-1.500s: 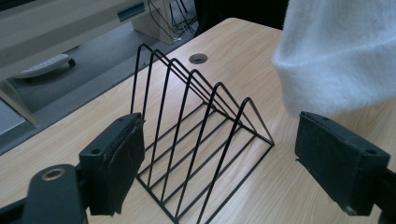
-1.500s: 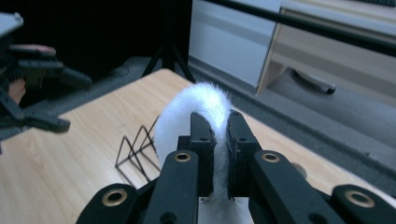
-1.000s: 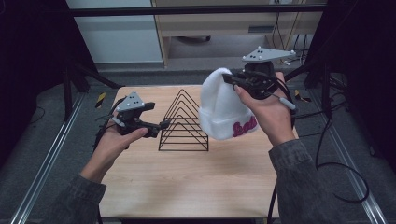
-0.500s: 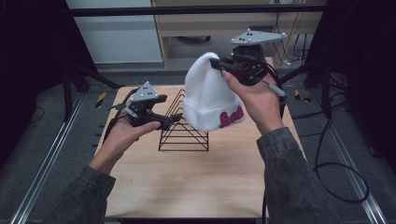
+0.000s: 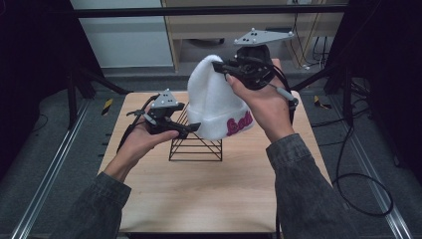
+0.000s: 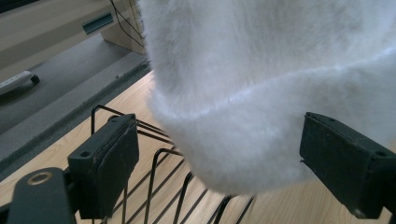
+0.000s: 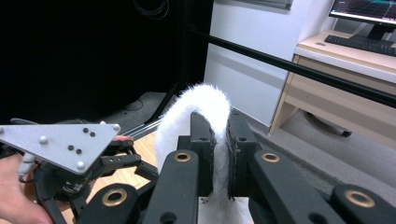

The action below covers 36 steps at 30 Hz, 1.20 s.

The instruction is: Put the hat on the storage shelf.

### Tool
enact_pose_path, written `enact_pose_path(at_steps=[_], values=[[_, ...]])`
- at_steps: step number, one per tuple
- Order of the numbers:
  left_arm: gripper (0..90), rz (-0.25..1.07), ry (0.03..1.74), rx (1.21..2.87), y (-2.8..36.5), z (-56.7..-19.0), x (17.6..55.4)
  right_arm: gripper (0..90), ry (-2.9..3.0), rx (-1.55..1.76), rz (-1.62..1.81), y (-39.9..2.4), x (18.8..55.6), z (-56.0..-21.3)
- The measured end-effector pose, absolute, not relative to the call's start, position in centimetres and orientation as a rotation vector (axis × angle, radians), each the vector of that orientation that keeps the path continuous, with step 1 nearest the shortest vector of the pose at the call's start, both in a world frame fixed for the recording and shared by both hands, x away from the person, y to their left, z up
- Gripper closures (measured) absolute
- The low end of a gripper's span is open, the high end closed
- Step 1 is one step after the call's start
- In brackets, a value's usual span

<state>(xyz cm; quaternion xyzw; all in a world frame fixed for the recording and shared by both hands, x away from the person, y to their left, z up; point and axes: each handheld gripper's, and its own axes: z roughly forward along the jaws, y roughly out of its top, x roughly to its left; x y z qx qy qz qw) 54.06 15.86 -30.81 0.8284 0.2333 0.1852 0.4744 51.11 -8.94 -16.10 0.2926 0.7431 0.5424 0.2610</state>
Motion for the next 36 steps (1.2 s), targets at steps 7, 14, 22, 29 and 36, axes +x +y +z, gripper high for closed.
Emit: enact_pose_path(at_steps=[7, 14, 22, 29, 36], values=[[32.4, 0.366, 0.579, 2.047, 15.3, -31.6, 55.0, 83.9, 2.021, 0.763, 1.47, -8.4, 50.7, -15.5], [78.2, 0.345, 0.582, 2.028, 15.0, -31.5, 55.3, 83.9, 2.017, 0.777, 1.455, -9.0, 51.1, -15.7], [83.7, 0.433, 0.644, 2.016, 16.8, -30.7, 54.8, 83.9, 2.009, 0.824, 1.414, -10.1, 52.2, -16.4], [84.2, 0.52, 0.689, 1.986, 19.1, -29.5, 54.2, 83.9, 2.009, 0.847, 1.376, -9.8, 53.6, -17.1], [84.5, 0.539, 0.718, 1.98, 20.5, -29.4, 54.1, 83.8, 2.04, 0.864, 1.33, -8.4, 55.2, -18.1]])
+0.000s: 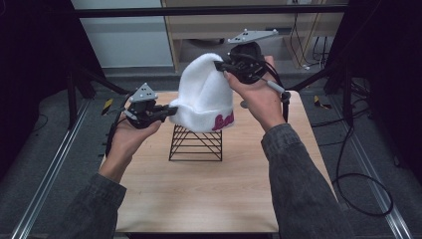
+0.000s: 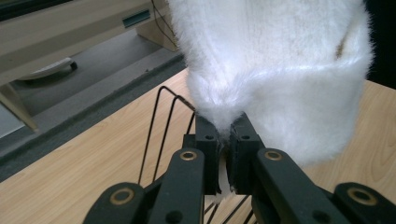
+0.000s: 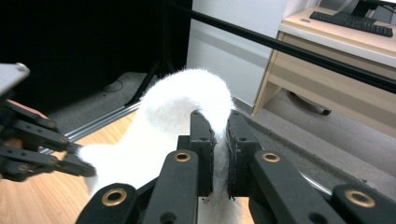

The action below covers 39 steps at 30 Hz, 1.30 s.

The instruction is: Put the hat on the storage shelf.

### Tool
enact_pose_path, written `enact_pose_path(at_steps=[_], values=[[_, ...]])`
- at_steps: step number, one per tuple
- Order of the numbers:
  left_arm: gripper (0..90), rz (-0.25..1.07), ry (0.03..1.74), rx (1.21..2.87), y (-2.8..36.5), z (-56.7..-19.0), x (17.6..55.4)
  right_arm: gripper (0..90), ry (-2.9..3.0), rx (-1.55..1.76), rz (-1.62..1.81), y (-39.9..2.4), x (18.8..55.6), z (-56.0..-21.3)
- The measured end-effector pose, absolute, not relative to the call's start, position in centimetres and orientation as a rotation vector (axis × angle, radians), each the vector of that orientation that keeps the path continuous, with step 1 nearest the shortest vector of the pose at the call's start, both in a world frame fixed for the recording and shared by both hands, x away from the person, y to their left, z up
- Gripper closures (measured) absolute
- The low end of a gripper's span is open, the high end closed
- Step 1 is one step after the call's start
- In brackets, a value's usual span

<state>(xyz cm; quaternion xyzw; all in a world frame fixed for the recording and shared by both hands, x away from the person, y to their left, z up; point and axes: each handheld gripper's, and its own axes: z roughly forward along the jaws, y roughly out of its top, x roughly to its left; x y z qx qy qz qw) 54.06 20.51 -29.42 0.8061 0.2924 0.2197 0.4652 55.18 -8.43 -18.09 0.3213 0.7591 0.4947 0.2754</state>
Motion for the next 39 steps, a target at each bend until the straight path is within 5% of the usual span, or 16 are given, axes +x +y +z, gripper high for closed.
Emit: enact_pose_path(at_steps=[26, 39], values=[[84.7, 0.573, 0.824, 1.988, 21.8, -32.4, 58.3, 83.9, 2.079, 0.917, 1.274, -7.8, 59.4, -21.9], [84.7, 0.58, 0.819, 1.999, 22.3, -33.1, 57.7, 83.8, 2.11, 0.886, 1.295, -7.3, 58.1, -22.4]])
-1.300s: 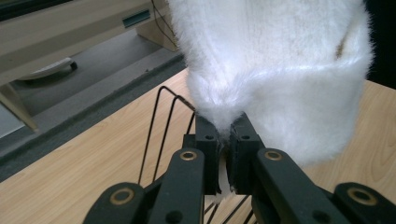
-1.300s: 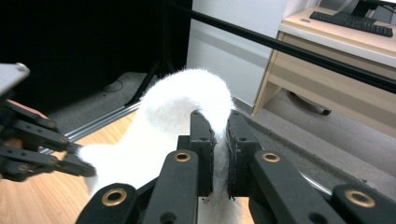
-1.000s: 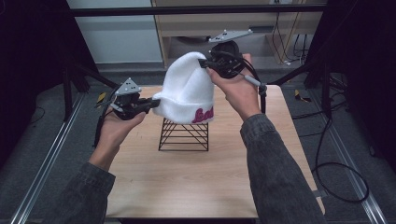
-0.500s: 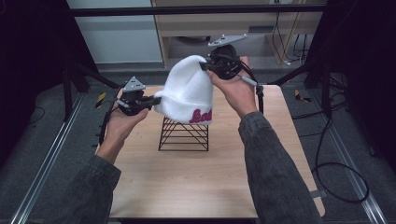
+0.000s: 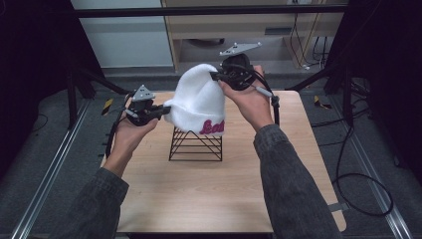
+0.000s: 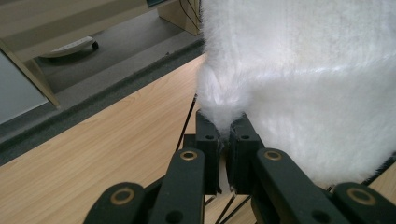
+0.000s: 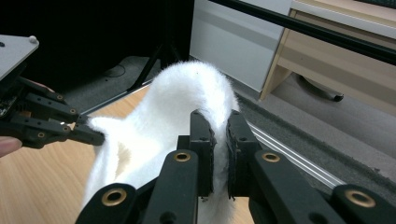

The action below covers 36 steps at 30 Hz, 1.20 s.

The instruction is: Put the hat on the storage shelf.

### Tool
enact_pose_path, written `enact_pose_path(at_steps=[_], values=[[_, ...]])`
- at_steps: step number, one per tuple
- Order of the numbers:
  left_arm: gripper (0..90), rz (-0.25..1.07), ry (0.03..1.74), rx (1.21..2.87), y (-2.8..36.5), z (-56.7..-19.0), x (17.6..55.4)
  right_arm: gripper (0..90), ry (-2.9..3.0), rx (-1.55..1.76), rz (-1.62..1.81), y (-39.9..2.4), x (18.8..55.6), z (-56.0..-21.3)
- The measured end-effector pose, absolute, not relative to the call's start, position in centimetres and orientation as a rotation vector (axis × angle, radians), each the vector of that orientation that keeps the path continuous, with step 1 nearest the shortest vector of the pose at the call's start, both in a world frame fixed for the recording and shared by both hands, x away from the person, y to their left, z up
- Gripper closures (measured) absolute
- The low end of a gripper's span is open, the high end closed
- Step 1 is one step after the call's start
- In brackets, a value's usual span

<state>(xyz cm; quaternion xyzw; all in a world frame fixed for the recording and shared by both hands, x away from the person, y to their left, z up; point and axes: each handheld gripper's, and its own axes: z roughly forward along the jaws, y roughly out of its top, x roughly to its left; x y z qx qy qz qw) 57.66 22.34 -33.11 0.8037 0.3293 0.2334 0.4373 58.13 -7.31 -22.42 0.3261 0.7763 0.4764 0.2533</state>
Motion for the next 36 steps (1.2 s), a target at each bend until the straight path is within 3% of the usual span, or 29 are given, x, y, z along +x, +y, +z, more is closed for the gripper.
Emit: enact_pose_path(at_steps=[36], values=[[84.8, 0.553, 0.853, 2.016, 24.4, -36.1, 57.1, 83.5, 2.216, 0.877, 1.266, -6.2, 57.5, -25.6]])
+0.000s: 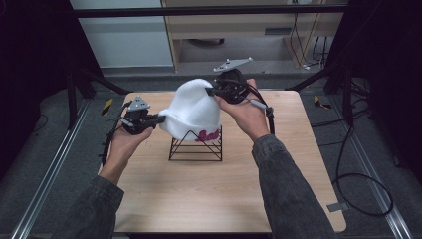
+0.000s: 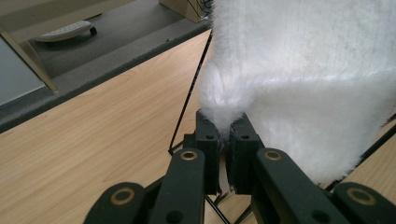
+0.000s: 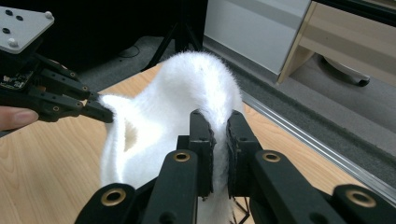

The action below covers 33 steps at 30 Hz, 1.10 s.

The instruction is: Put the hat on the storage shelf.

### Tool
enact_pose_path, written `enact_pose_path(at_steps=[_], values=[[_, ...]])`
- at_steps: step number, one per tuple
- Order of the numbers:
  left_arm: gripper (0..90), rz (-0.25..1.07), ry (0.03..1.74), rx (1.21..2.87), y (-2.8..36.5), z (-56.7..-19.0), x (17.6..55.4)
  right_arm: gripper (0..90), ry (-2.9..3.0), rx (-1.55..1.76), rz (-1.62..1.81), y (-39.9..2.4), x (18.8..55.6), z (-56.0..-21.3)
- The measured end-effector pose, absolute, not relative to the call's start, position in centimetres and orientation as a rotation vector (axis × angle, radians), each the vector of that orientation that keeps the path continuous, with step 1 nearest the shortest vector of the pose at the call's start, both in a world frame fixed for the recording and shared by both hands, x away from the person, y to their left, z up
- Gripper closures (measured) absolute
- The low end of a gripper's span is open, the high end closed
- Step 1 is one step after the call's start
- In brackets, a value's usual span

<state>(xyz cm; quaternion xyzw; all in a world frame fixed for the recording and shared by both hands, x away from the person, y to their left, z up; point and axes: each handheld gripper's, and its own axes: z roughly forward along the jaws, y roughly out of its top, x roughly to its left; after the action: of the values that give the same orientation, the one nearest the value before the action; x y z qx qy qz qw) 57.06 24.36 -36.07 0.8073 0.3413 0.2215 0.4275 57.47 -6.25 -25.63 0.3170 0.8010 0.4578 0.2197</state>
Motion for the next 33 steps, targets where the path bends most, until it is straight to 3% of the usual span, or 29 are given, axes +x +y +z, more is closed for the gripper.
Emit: enact_pose_path(at_steps=[33], values=[[84.7, 0.496, 0.801, 2.07, 24.7, -39.2, 55.0, 83.0, 2.298, 0.85, 1.259, -5.8, 55.8, -28.0]])
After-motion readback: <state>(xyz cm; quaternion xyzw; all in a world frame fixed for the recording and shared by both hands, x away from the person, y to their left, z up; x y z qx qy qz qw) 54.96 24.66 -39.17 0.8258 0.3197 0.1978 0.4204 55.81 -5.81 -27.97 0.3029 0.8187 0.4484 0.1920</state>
